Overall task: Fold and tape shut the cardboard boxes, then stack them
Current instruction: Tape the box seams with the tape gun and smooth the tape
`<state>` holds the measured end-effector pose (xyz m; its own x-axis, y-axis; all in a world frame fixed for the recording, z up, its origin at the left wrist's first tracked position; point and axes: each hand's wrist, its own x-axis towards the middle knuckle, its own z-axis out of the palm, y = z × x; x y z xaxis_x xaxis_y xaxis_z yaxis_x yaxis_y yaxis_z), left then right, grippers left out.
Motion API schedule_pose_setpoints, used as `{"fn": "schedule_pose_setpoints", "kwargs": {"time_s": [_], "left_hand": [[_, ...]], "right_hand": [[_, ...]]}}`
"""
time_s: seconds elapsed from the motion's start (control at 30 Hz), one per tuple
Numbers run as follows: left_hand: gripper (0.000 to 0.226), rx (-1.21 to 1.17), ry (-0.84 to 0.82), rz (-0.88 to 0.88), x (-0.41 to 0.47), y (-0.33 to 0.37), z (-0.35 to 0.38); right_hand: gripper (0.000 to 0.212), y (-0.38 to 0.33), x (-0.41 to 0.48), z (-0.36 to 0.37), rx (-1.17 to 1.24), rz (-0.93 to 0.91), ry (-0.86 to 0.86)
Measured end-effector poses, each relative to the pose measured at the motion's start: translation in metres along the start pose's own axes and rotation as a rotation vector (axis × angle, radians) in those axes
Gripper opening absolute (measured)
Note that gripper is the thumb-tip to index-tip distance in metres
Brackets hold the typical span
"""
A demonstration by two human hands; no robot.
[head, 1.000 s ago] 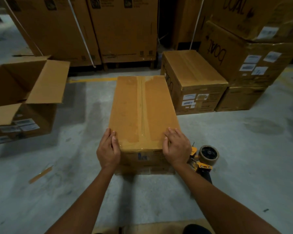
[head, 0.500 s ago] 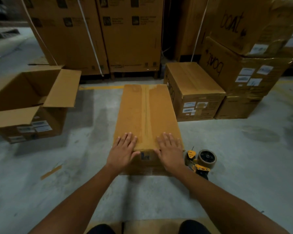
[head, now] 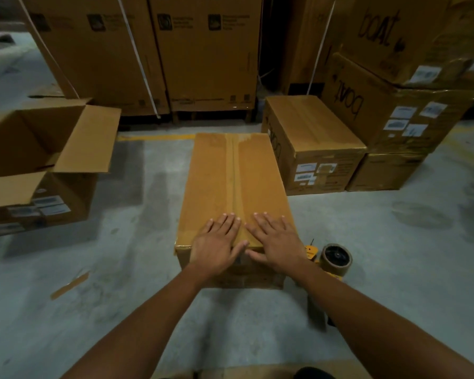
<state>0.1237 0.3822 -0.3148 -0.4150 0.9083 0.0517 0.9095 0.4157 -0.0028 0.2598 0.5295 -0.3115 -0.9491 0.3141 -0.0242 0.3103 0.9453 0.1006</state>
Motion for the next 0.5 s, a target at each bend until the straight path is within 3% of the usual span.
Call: {"fn": "schedule_pose_setpoints", "kwargs": {"time_s": [0.2,0.37,0.5], "left_hand": [[0.096,-0.017,0.042,-0.017,-0.003,0.002,0.003],[0.093,-0.019,-0.007,-0.036,-0.002,0.003,0.001],[0.08,-0.02,-0.041,-0.127,-0.01,0.024,-0.006]], "right_hand": [[0.084,-0.004,-0.001,-0.002,0.081,0.052,0.032],[0.093,-0.023,-0.002,-0.012,0.155,0.12,-0.084],[0.064,-0.037,-0.014,-0.014,0.168,0.222,-0.089]]}}
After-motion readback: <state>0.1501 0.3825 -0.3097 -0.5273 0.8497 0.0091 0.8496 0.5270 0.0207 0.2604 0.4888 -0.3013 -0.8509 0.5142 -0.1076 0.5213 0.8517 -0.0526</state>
